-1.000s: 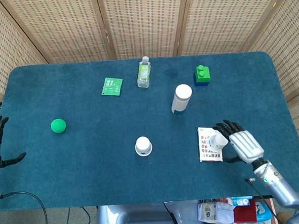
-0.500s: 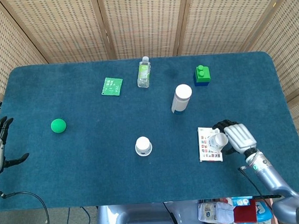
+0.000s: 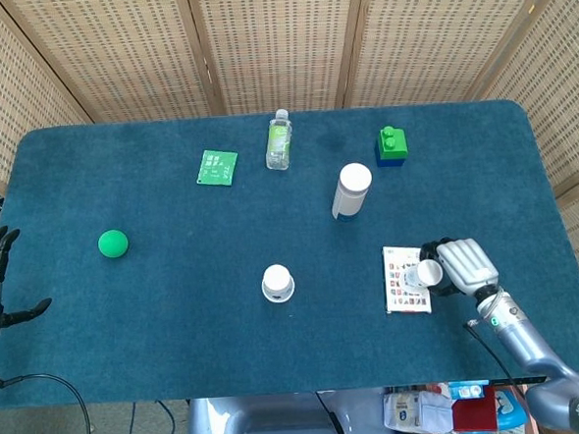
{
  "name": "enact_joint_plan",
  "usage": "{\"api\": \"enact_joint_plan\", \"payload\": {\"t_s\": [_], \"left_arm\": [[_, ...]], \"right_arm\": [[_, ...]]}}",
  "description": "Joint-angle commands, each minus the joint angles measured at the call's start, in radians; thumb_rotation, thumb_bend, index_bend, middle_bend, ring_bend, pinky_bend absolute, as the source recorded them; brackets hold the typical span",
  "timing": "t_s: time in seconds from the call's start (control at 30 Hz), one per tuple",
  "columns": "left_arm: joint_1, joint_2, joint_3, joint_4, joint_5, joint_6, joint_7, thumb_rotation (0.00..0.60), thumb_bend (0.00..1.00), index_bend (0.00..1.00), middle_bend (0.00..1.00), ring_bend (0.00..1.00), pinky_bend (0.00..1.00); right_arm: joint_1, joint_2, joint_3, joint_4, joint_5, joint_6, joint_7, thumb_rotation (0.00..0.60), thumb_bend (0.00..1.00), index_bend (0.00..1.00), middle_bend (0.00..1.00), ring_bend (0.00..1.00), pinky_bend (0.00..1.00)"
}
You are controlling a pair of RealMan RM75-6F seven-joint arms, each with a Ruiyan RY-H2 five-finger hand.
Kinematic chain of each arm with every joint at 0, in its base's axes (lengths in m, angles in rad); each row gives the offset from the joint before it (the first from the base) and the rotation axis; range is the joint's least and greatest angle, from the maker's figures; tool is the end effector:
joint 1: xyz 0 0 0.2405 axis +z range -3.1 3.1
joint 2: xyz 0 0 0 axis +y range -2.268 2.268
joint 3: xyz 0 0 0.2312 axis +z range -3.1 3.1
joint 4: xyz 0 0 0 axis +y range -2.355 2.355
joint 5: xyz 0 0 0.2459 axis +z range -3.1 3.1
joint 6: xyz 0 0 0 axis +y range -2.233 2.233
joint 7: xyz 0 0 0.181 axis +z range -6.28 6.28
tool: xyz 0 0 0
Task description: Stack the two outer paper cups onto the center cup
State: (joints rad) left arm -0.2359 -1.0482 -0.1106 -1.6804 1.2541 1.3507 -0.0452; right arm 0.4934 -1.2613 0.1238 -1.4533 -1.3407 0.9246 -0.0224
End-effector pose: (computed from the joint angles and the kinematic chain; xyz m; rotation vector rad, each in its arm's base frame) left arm -0.2988 0.2763 0.1341 -1.2811 -1.0147 -0.9151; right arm -0.2579 -0.3461 0.0206 1.7584 -1.0369 0.7731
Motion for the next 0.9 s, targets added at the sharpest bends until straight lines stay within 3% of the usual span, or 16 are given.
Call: {"api": "enact_joint_plan", "payload": {"t_s": [0.03,0.3,0.57,0.73,0.9], "left_arm": [[0.003,0.002,-0.002,-0.002,0.003,0.0,-0.004,0.6,0.18,0.0,0.0,0.0,0.0],[0.007,0.006,-0.004,-0.007,0.01,-0.003,0.0,0.6,0.18,0.0,0.0,0.0,0.0],[0.01,0.015,-0.011,-0.022,0.015,0.005,0.013,0.6,0.18,0.0,0.0,0.0,0.0],[0.016,0.022,-0.013,-0.02,0.014,0.001,-0.004,0.6,0.18,0.0,0.0,0.0,0.0],[0.024,0.031,-0.018,-0.02,0.012,0.008,-0.015,0.6,0.18,0.0,0.0,0.0,0.0]], "right_arm": [[0.0,-0.003,-0.003,0.005,-0.013,0.013,0.019,0.6,0.4,0.51,0.56,0.42,0.53],[-0.009,0.028,0.006,-0.051,-0.049,0.073,0.058,0.6,0.41,0.51,0.56,0.42,0.53],[0.053,0.12,0.071,-0.3,-0.093,0.085,0.034,0.6,0.41,0.51,0.54,0.42,0.53],[0.152,0.114,0.134,-0.414,-0.016,0.009,-0.115,0.6,0.41,0.51,0.54,0.42,0.53],[0.249,0.047,0.173,-0.437,0.124,-0.052,-0.254,0.6,0.42,0.51,0.54,0.42,0.53]]}}
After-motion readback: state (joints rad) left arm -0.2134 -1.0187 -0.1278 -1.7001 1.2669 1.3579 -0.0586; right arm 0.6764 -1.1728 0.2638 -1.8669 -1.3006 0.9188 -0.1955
